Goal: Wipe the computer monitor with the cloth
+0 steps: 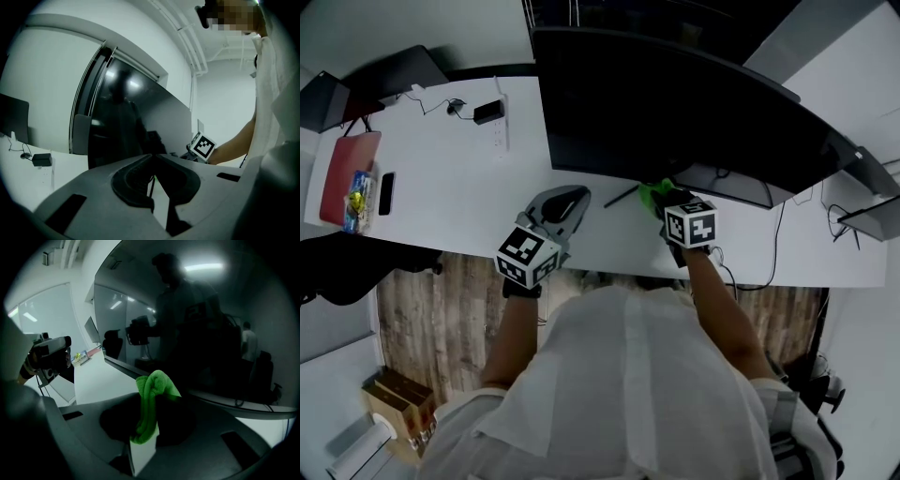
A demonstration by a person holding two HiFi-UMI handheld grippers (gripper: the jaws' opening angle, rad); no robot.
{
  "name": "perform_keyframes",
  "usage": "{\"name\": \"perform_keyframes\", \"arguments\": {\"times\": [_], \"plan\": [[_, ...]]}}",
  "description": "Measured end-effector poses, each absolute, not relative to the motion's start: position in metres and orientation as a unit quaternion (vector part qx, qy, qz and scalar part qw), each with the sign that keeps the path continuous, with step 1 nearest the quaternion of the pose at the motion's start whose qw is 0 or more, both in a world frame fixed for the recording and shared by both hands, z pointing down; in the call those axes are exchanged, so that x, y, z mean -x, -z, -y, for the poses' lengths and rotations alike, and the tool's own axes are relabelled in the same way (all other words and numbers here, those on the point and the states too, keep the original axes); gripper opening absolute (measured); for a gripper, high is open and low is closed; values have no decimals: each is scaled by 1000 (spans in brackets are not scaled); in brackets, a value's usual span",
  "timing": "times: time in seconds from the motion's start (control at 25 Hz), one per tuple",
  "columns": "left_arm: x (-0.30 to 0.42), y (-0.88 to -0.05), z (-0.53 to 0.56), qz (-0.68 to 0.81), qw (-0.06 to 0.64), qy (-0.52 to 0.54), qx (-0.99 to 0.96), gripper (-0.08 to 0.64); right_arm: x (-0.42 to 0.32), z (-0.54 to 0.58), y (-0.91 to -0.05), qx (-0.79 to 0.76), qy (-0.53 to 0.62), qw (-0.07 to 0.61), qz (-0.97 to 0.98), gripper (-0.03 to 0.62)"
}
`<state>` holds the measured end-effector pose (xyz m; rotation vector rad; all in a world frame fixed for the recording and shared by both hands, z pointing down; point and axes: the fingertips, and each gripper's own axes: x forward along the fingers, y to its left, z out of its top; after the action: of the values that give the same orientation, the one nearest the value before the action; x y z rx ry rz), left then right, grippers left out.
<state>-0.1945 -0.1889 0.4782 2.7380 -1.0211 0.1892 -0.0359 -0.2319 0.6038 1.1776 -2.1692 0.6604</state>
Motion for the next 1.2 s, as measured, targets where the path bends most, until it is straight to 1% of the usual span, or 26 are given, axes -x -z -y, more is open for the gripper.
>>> {"name": "perform_keyframes", "arguments": {"times": [0.44, 0.88, 1.2], "plan": [[249, -481, 194, 380, 113, -52, -916, 29, 132, 245, -590, -379, -210, 304, 849, 71], [274, -482, 189, 399, 114, -52, -908, 29, 184, 251, -584, -345, -191, 305, 867, 71], [289, -480, 181, 403, 111, -54, -907, 29, 231, 255, -577, -319, -155, 317, 880, 71]]}}
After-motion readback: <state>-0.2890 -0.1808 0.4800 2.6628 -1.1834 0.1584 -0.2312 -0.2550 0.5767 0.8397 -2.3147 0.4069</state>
